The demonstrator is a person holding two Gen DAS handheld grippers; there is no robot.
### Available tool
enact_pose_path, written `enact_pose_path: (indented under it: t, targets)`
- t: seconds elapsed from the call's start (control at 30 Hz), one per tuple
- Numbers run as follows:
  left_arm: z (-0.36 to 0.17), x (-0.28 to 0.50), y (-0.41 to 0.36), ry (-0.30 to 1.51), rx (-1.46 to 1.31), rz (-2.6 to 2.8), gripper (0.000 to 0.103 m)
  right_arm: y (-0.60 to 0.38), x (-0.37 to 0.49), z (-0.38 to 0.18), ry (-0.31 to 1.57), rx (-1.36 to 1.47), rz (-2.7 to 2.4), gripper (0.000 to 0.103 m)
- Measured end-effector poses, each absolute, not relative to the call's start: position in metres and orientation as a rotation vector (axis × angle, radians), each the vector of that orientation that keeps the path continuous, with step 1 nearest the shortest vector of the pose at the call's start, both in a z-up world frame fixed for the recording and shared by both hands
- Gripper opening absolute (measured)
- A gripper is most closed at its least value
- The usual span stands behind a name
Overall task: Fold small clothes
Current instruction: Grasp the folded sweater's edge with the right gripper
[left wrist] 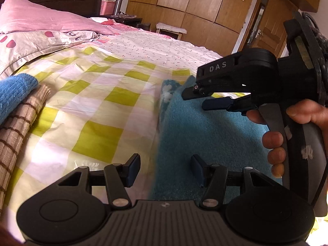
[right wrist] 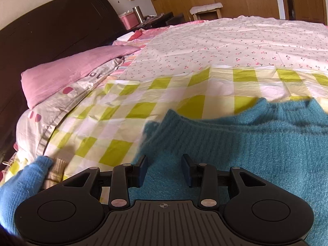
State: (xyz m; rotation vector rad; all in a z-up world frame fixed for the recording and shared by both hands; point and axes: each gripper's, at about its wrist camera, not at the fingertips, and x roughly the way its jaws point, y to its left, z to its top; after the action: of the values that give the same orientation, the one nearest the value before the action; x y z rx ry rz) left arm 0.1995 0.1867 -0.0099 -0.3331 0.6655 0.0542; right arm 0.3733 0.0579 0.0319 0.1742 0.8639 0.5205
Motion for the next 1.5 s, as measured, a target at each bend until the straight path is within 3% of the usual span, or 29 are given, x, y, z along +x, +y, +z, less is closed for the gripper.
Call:
enact_pose_path:
  t: [0.13,0.23,0.3,0.33,0.47,0.57,0.73,0.9,1.07,1.5]
  targets:
    - [-0.01,0.199,0.186,0.665,-0.322,0.051,0.06,0.077,0.377,0.032,0.875,0.134,0.522,0.053]
    - [-0.01,0.198,0.186,0.664,-0.318,0.047,0.06,0.091,0.378,0.034,0.865,0.082,0.526,0.054]
    - [-0.011,0.199,0.186,0.665,-0.32,0.047,0.06,0.105,0.378,0.032,0.868,-0.014,0.479,0.043]
    - [-0.012,0.199,0.186,0.666,-0.319,0.047,0.06,0.112,0.379,0.03,0.869,-0.062,0.458,0.033]
    - [-0.012,0.199,0.188,0.665,-0.321,0.043,0.06,0.119,0.372,0.033,0.842,-0.117,0.481,0.018]
    - [-0.011,0.198,0.189,0.66,-0.323,0.039,0.06,0.12,0.367,0.042,0.815,-0.111,0.519,0.012]
    - [-0.013,0.198,0.187,0.675,-0.315,0.038,0.061,0.132,0.37,0.03,0.832,-0.181,0.508,0.011]
    - [-0.014,0.198,0.187,0.675,-0.319,0.037,0.061,0.138,0.368,0.032,0.84,-0.221,0.51,0.019]
    - [-0.015,0.197,0.187,0.674,-0.322,0.036,0.061,0.139,0.372,0.041,0.851,-0.247,0.525,0.035]
    - [-0.02,0.197,0.189,0.673,-0.342,0.028,0.068,0.159,0.376,0.024,0.883,-0.416,0.481,0.051]
